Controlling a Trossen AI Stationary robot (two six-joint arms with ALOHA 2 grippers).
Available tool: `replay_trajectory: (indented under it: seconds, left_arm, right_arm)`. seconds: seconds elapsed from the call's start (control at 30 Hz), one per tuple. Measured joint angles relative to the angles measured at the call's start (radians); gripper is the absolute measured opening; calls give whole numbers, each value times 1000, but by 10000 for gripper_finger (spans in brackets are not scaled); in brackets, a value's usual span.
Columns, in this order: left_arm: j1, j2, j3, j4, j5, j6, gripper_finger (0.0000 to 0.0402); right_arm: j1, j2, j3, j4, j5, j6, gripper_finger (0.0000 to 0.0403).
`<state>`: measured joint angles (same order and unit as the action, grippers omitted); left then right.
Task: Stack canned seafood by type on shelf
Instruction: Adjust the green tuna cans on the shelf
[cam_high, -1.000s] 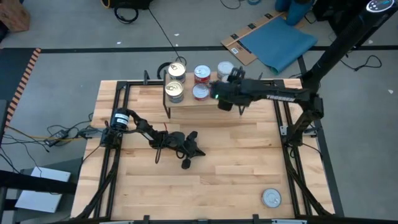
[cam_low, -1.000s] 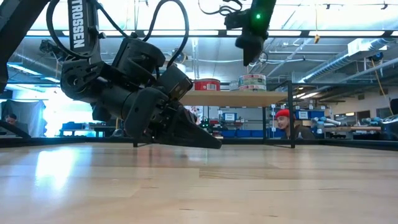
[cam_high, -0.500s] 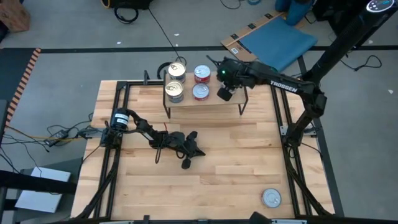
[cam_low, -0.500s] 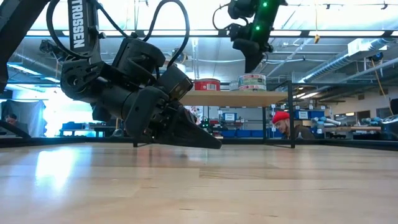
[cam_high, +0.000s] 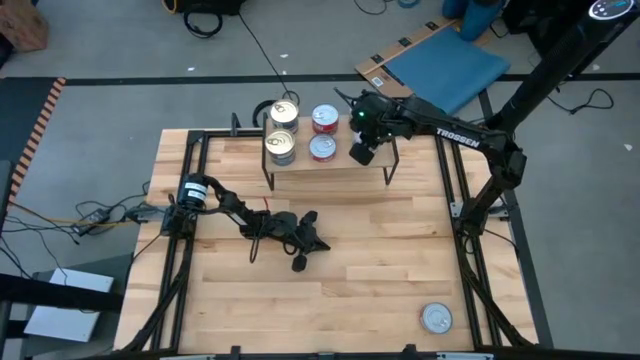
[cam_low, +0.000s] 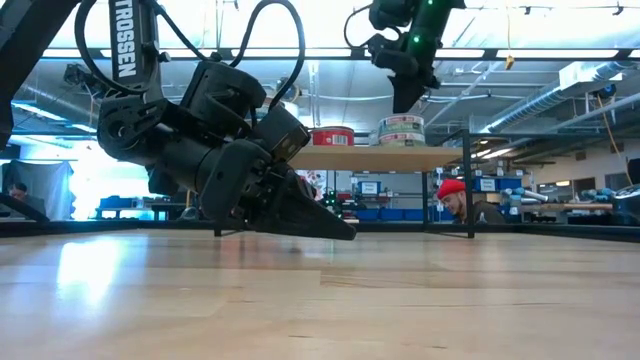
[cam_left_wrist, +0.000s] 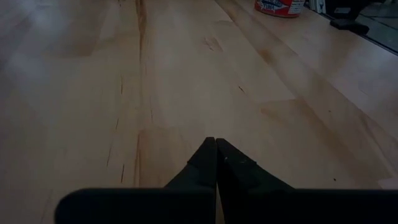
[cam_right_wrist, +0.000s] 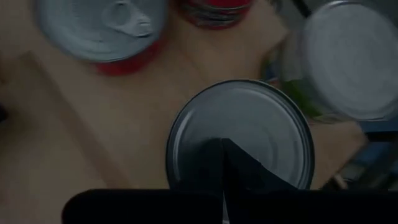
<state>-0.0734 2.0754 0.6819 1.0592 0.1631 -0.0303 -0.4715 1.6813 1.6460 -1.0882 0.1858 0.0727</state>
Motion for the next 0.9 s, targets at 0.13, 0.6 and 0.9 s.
replay_trajectory:
  seconds: [0.13,0.6,0.9]
  left_arm:
    - [0,0,0,0,0,0,6]
    - [0,0,0,0,0,0,6]
    - [0,0,0,2,0,0,6]
  right_arm:
    - [27,-2,1,-9,-34,7,4]
    - [-50,5,68,172,140,-47,3]
    - [-189,4,55,201,50,-78,5]
